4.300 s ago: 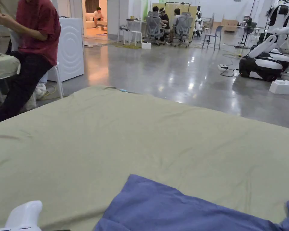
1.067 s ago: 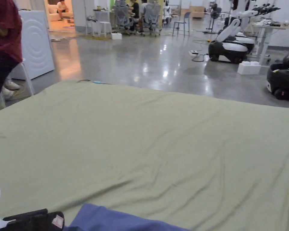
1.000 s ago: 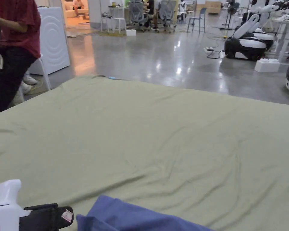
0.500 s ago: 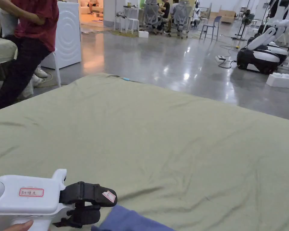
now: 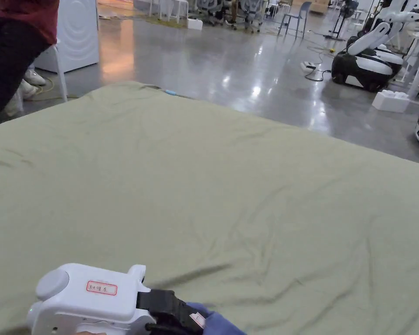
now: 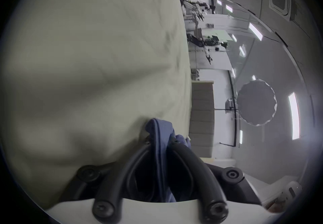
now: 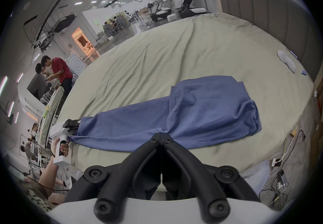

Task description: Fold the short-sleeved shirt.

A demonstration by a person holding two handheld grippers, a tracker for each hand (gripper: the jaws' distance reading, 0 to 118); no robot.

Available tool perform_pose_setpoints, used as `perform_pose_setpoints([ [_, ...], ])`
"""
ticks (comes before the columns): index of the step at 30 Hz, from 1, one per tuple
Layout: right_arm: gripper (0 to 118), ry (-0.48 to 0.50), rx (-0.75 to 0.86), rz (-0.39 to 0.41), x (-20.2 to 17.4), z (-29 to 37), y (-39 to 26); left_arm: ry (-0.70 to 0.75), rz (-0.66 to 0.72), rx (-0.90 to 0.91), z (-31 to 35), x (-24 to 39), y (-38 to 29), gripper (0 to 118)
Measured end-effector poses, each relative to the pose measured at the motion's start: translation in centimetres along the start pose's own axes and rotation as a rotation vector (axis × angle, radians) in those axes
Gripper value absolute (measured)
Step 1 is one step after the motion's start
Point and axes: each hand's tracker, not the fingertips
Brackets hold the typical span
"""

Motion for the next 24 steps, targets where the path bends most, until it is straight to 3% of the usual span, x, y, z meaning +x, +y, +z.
perform_pose_setpoints([
  [5, 2, -0.024, -0.005, -0.004, 0.4, 0.0, 0.4, -0.116, 0.076, 0.115, 3.4, -0.9, -2.0, 12],
  [8, 2, -0.019, 0.006, -0.027, 0.9, 0.2, 0.5, -0.106, 0.151, 0.26, 8.1, -2.1, -1.8, 12],
  [12, 2, -0.016, 0.013, -0.057, 1.5, 0.2, 0.5, -0.042, 0.134, 0.317, 12.6, -2.0, -2.2, 12],
  [15, 2, -0.016, 0.01, -0.071, 1.8, 0.0, 0.3, -0.076, 0.127, 0.43, 15.3, -0.6, -2.8, 12],
  [18, 2, -0.014, -0.001, -0.075, 2.0, -0.2, 0.1, 0.047, 0.11, 0.524, 17.8, 1.3, -3.2, 12],
  [21, 2, -0.011, -0.009, -0.076, 2.2, -0.5, -0.2, 0.293, 0.071, 0.494, 17.5, 4.4, -4.1, 12],
  [24, 2, 0.009, -0.021, -0.076, 2.4, -1.0, -0.5, 0.272, 0.035, 0.417, 14.2, 7.4, -5.5, 12],
])
